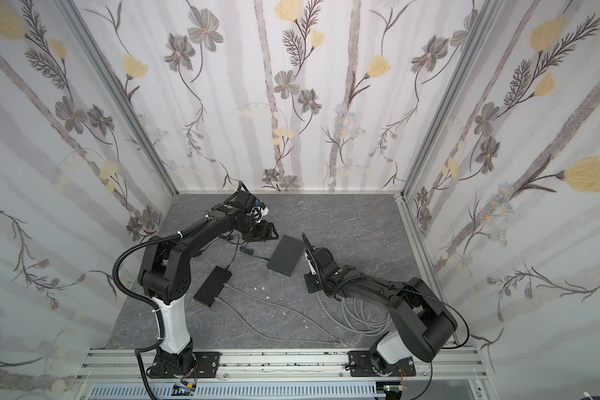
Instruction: Insert the plug into the switch port
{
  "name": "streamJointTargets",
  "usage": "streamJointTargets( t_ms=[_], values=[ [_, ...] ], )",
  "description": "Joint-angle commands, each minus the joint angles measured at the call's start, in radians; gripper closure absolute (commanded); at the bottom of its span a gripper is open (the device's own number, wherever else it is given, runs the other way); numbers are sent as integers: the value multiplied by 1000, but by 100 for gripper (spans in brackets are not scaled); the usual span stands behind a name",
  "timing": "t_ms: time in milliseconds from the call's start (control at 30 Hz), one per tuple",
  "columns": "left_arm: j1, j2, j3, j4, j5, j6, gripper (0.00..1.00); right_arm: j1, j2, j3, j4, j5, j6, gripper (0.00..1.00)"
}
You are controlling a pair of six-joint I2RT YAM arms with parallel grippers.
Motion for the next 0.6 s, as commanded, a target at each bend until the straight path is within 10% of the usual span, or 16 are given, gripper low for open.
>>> streamJointTargets(
  t_ms=[0, 567],
  values=[
    [-11, 18, 21, -38, 6, 18, 24, -5, 51, 92, -11, -42, -115, 100],
    [-15, -14, 22, -37, -14, 14, 22, -10, 214, 264, -209, -66, -231, 100]
  ],
)
